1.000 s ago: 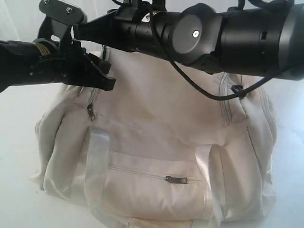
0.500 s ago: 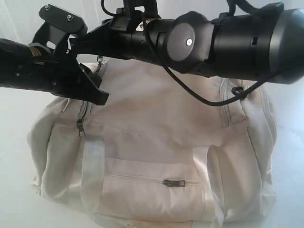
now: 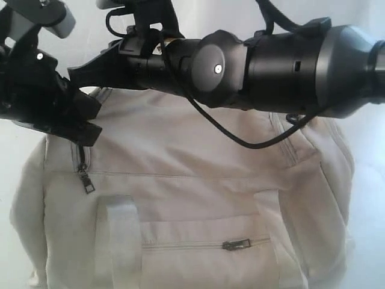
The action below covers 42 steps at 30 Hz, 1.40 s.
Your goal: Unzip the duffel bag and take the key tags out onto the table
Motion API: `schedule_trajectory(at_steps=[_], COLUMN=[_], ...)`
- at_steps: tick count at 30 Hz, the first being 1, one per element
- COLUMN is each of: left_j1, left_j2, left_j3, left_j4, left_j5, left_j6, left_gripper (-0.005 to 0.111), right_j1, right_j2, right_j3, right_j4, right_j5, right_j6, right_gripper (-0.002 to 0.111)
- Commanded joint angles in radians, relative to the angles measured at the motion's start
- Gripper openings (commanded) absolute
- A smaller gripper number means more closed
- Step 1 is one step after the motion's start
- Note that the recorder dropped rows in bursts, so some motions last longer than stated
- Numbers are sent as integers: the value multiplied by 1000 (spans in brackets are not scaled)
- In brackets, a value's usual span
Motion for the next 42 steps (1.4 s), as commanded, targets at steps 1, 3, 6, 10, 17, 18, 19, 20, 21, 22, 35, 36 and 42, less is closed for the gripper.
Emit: schedule_trajectory(at_steps=[1,3,6,10,17,18,19,20,21,22,35,36,42], left_j1=[-25,-25,-25,-25,-25,-25,-25,-25,-25,-25,-25,-25,-25], left_j2=[-89,-107,-132,-162,-234,-249,-265,-275,-289,-301,-224,-204,-73], left_j3=[9,9,9,9,15,18,25,33,41,49,178,183,183], left_j4=[-75,-75,-75,-75,-77,-77,-77,-77,-77,-77,-64,-64,-14], left_j5=[196,218,255,304,364,366,374,374,374,371,-35,-76,-224], left_j6=[-6,-6,-6,-6,-10,-10,-10,-10,-10,-10,-26,-26,-24], left_gripper=[0,0,0,0,0,0,0,0,0,0,6,14,75], right_j1=[-45,-53,-75,-105,-134,-139,-147,-158,-164,-170,-127,-119,-73], right_j2=[30,45,71,107,123,123,123,123,123,123,121,121,115], right_j3=[-9,-9,-9,-9,-9,-9,-9,-9,-9,-9,-9,-9,-9], right_j4=[-21,-21,-19,-12,-10,-8,-8,-5,-5,-5,-18,-18,-19], right_j5=[-184,-195,-214,-232,-289,-305,-312,-312,-310,-302,-204,-199,-179], right_j6=[-62,-65,-65,-60,-58,-58,-58,-58,-58,-55,96,103,103], right_gripper=[0,0,0,0,0,0,0,0,0,0,0,0,0])
